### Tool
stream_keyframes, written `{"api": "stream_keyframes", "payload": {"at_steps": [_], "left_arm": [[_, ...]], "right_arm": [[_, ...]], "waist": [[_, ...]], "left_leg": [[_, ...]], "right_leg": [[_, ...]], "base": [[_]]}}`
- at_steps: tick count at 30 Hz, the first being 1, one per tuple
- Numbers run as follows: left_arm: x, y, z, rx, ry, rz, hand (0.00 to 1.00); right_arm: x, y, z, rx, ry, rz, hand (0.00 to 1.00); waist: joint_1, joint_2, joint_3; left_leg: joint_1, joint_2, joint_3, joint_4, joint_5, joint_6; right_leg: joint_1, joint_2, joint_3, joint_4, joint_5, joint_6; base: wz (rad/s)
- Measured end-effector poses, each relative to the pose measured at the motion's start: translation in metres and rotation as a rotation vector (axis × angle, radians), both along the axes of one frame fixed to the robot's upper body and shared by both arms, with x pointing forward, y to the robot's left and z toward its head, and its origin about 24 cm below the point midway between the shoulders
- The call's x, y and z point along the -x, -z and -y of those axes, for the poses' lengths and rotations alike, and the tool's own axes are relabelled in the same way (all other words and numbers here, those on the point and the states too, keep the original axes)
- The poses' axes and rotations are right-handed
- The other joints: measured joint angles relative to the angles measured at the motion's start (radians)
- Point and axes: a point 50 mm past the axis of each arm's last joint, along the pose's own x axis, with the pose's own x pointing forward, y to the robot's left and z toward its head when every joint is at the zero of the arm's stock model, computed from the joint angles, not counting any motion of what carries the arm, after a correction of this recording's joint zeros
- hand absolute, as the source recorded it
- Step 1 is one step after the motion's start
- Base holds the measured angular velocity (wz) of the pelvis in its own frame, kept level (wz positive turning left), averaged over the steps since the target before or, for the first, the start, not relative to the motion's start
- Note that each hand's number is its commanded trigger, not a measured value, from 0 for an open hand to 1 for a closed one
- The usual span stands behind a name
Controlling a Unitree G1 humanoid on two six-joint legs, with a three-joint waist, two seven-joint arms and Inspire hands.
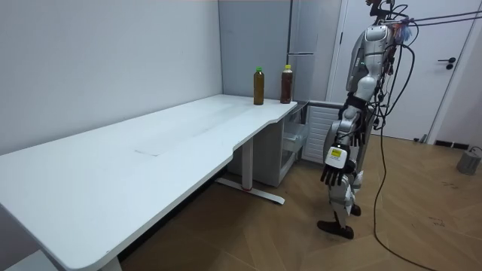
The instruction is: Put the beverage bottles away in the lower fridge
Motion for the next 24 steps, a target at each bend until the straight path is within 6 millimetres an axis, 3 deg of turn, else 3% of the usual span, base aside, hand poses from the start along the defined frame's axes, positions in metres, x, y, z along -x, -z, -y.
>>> {"api": "stream_keyframes", "payload": {"at_steps": [7, 17, 24], "left_arm": [[0.0061, 0.0001, 0.0006, 0.016, -0.007, -0.017, 0.0], [0.006, 0.0002, 0.0011, 0.001, -0.044, 0.006, 0.0], [0.0078, -0.002, -0.0059, -0.089, -0.31, 0.092, 0.0]], "right_arm": [[-0.0083, 0.0002, 0.0009, 0.02, -0.008, 0.025, 0.0], [-0.0075, 0.0006, 0.0002, 0.022, 0.002, 0.035, 0.0], [-0.0099, 0.0003, 0.0036, 0.068, 0.041, 0.061, 0.0]], "waist": [[0.0, -0.006, 0.0001], [-0.005, 0.001, -0.0005], [-0.004, 0.008, -0.0021]], "left_leg": [[-0.001, 0.0, 0.0, 0.0, 0.0, 0.0], [-0.006, -0.001, -0.007, 0.006, 0.0, 0.0], [-0.009, -0.003, -0.019, 0.017, -0.001, 0.0]], "right_leg": [[0.001, 0.0, -0.003, -0.001, 0.0, 0.0], [0.002, -0.001, -0.012, -0.001, -0.003, -0.001], [0.007, -0.002, -0.022, 0.0, -0.003, -0.001]], "base": [[0.0], [0.01], [0.03]]}}
